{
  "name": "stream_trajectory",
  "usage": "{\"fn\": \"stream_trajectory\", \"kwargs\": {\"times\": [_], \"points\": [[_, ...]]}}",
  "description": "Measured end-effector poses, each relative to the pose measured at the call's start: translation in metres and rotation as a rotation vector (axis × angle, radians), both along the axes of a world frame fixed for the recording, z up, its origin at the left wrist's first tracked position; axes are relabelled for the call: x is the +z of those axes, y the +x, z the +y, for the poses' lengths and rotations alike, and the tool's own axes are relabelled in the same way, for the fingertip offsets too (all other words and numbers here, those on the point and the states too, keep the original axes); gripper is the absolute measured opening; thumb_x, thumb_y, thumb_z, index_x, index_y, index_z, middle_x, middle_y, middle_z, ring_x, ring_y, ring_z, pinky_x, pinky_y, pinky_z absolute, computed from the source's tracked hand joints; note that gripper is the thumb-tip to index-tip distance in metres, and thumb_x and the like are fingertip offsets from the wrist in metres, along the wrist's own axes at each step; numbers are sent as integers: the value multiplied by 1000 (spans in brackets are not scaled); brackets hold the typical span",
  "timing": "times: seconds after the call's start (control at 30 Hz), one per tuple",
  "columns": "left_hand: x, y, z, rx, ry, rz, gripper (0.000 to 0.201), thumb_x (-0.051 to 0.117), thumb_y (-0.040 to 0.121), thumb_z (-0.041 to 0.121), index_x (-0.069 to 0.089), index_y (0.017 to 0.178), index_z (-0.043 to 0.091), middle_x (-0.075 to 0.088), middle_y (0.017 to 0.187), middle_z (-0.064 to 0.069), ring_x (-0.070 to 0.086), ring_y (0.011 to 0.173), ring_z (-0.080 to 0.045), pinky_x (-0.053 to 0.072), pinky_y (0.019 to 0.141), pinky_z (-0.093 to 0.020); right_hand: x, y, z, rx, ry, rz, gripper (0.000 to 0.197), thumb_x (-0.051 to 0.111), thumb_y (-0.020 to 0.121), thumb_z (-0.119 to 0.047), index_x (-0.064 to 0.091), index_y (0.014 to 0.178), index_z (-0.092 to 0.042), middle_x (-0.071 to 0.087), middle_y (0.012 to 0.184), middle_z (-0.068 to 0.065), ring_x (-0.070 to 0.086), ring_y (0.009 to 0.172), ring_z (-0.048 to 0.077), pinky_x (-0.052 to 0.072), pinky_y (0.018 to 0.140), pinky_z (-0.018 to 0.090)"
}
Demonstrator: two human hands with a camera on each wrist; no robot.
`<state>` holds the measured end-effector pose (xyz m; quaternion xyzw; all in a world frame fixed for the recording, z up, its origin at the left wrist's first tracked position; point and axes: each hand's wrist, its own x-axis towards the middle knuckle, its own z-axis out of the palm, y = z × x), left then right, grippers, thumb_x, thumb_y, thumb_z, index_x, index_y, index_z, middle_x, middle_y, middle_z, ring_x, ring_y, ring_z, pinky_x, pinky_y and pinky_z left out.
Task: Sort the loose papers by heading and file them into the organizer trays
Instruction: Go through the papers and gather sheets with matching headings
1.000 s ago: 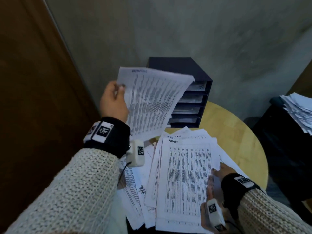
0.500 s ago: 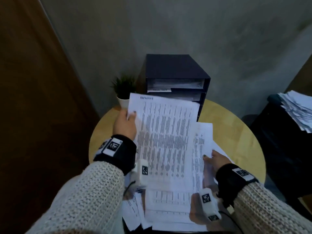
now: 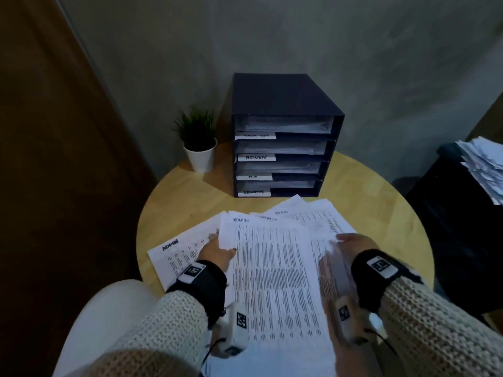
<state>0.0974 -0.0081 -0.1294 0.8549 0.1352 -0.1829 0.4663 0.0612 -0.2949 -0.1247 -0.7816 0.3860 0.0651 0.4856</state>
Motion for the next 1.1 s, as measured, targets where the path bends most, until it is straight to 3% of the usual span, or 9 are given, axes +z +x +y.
{"fn": "stream_trajectory", "kwargs": {"times": [0.03,0.1,0.2,0.33,0.5,0.63,0.8,0.97,1.1], "points": [[-4,-2,1,3,12,14,54,56,93,19,36,143,13,51,138,-7,52,122,-27,40,101,-29,10,0,-6,-13,-78,66,39,46,98,-11,49,137,-7,52,138,10,56,122,15,43,97,21],[-11,-4,2,25,27,15,49,56,93,16,40,140,15,55,134,-9,54,118,-28,42,97,-31,21,0,-21,-25,-269,141,44,34,104,-19,32,146,-8,27,156,4,34,140,20,30,112,26],[-15,-4,4,49,50,-2,45,58,91,15,46,134,12,58,129,-10,56,115,-29,44,93,-32,16,-3,-28,122,-447,319,56,43,101,-30,28,147,-3,32,152,13,39,135,30,34,109,34],[-17,-1,5,30,60,-4,48,61,89,13,47,135,12,59,129,-9,57,115,-27,44,94,-30,3,2,-31,183,-489,357,66,48,94,-46,35,145,-5,40,148,10,45,132,28,37,106,32],[-21,1,6,-15,102,10,49,62,89,16,48,136,13,58,131,-9,57,116,-27,45,100,-33,11,2,-31,247,-493,388,44,57,93,-36,58,128,-9,62,126,10,61,112,28,47,94,31],[-21,3,5,-41,124,12,50,62,89,18,47,137,14,58,131,-8,56,116,-26,45,97,-29,16,0,-31,174,-543,388,53,51,94,-43,51,135,-10,58,132,9,57,118,28,44,96,32],[-24,3,6,-34,117,13,54,61,90,18,42,140,16,56,133,-7,55,118,-25,43,96,-28,24,0,-41,-31,-466,197,37,49,97,-20,54,128,0,59,124,22,57,106,37,41,84,35],[-19,2,8,26,55,-58,51,55,92,7,41,140,12,54,135,-10,52,122,-27,40,97,-27,44,-10,-55,-130,-312,-46,34,45,96,-5,55,127,0,56,131,21,54,119,35,45,95,35],[-10,10,20,89,89,-144,43,49,93,7,45,136,8,52,136,-14,49,123,-31,38,102,-32,72,-18,-54,-154,-404,-157,34,42,95,-4,56,125,0,58,126,24,54,116,39,43,95,37]]}}
